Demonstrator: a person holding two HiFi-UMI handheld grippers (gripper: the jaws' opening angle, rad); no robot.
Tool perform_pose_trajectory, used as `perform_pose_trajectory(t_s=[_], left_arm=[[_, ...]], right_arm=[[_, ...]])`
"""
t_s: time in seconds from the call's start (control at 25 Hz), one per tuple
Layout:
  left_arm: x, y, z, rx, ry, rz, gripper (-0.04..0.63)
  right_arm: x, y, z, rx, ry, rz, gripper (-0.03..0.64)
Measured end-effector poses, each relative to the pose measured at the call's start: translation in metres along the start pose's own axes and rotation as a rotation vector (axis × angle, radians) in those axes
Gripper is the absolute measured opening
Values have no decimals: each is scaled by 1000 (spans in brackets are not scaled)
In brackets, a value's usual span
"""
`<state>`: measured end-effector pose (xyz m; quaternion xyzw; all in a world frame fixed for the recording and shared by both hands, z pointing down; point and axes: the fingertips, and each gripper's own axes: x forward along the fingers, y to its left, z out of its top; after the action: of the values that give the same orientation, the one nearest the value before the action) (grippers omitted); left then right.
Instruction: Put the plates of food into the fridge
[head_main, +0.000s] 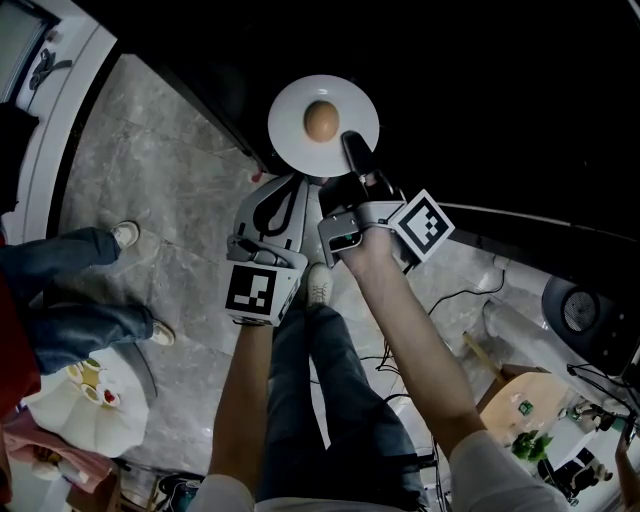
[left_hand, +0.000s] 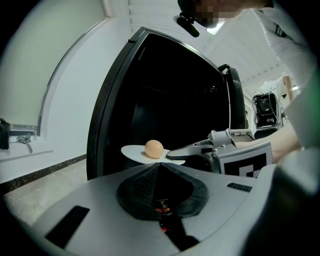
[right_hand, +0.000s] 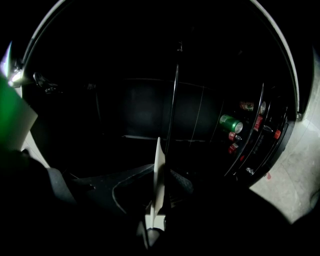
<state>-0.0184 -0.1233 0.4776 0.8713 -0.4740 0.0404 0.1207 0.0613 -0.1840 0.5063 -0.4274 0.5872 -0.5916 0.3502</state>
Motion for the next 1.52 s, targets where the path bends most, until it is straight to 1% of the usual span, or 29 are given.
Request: perform_pose_trajectory(t_s=[0.16, 0.28, 0.44, 0.56, 0.64, 0.72, 0.84, 0.96, 1.08, 1.32, 1.4, 1.48, 1.52], left_arm=[[2, -1, 0, 34, 9, -5, 6], [3, 2, 0, 35, 6, -3, 6], [6, 12, 1, 39, 5, 44, 6], [11, 21, 7, 25, -24, 76, 6], [14, 26, 10, 19, -36, 94, 6], [15, 30, 9, 33, -21, 103, 6], [16, 34, 11, 45, -20, 115, 6], [16, 37, 7, 37, -7, 136, 6], [18, 40, 6, 38, -3, 148, 6], [27, 45, 11, 35, -6, 154, 6], [26, 44, 11, 34, -7, 157, 6], [25, 43, 12, 38, -12, 159, 6], [25, 43, 13, 40, -15, 160, 6]], right_arm=[[2, 1, 1, 5, -2, 2, 31], [3, -1, 0, 23, 5, 3, 31], [3, 0, -4, 61, 22, 18, 31], [5, 2, -6, 78, 34, 38, 31], [6, 4, -8, 68, 51, 39, 31], [7, 4, -11, 50, 69, 29, 31], [7, 6, -15, 24, 90, 26, 34], [6, 11, -21, -9, 130, 40, 77], [3, 12, -28, -4, 171, 48, 97], [-4, 11, -41, 21, 242, 41, 97], [-10, 12, -43, 26, 251, 45, 93], [-15, 11, -43, 25, 243, 44, 73], [-17, 10, -42, 19, 238, 41, 52]])
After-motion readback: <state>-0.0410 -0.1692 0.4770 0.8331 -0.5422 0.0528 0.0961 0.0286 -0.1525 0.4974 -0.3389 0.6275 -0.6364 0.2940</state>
